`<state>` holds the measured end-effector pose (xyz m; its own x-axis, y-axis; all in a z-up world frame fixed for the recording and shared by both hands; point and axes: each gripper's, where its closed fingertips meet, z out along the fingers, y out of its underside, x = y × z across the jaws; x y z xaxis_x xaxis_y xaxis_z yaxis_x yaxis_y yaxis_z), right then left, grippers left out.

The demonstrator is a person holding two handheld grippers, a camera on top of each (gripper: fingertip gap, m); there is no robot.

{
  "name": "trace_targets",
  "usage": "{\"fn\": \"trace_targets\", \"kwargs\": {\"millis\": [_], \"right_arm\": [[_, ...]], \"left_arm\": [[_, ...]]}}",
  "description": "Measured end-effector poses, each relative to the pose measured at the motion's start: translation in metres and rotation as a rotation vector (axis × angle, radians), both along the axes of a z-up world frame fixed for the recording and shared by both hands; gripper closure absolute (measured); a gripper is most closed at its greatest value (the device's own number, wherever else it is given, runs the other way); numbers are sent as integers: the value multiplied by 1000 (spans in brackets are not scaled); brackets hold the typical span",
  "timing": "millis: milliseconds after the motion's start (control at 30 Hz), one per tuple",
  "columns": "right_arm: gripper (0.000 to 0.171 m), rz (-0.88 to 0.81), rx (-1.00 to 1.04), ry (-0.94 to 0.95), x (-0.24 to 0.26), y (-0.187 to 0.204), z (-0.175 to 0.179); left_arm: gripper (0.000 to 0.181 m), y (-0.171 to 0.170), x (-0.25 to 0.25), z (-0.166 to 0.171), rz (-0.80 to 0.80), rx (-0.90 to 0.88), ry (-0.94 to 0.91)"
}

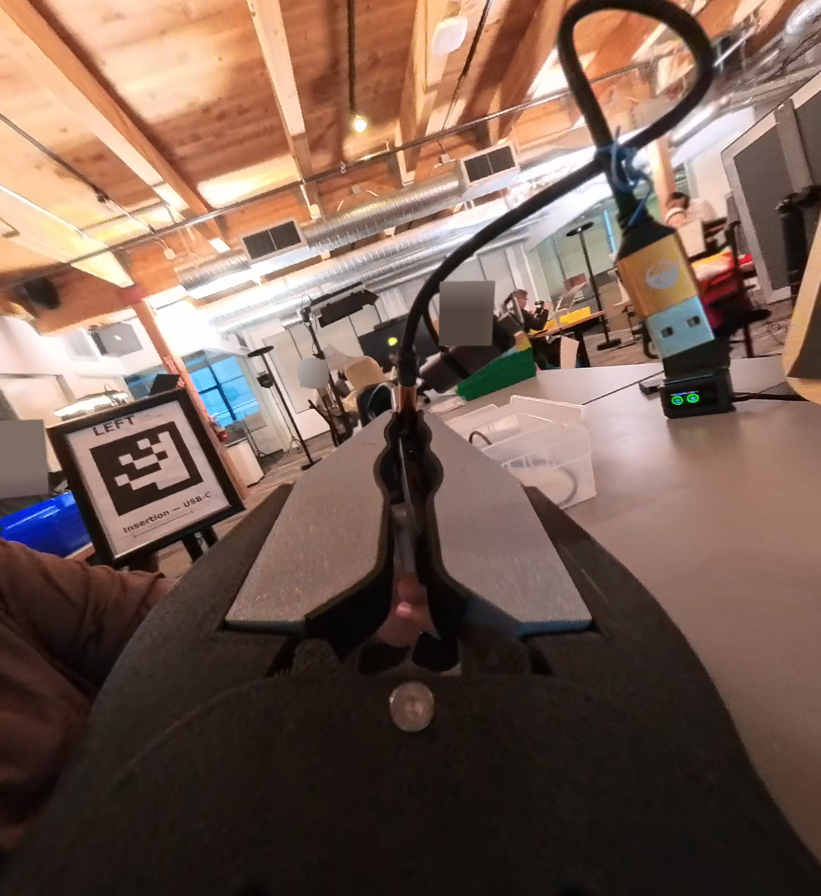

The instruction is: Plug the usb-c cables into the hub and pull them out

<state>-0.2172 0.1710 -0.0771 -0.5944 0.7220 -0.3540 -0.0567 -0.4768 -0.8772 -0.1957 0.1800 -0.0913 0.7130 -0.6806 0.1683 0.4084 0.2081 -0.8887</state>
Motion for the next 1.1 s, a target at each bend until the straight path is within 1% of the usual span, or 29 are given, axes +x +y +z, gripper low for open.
{"fn": "trace_targets", "kwargs": {"millis": [133, 267, 300, 367, 500, 633, 733, 833, 1100], "right_arm": [[169, 30, 48, -35, -2, -3, 0], [168, -39, 104, -5, 7, 9, 9], [171, -41, 127, -11, 10, 10, 9], [171, -37, 168, -24, 14, 9, 9], [154, -112, 285, -97, 11, 12, 2], [157, -150, 375, -123, 9, 13, -2], [160, -135, 426, -158, 7, 10, -10], [162, -79, 433, -165, 6, 3, -14], [166, -28, 408, -150, 7, -1, -15]], "left_arm": [[174, -1, -5, -1, 12, -4, -10], [174, -4, -6, 2, 30, 25, -9], [174, -4, -8, 3, 33, 27, -19], [174, -2, -14, 3, 52, 18, -39], [174, 0, -14, 0, 44, 4, -40], [174, 2, -5, -4, 23, -12, -2], [174, 2, -2, -5, 4, -13, -5], [174, 2, 0, -5, -13, -18, -10], [175, 5, 6, -8, -26, -28, 4]]}}
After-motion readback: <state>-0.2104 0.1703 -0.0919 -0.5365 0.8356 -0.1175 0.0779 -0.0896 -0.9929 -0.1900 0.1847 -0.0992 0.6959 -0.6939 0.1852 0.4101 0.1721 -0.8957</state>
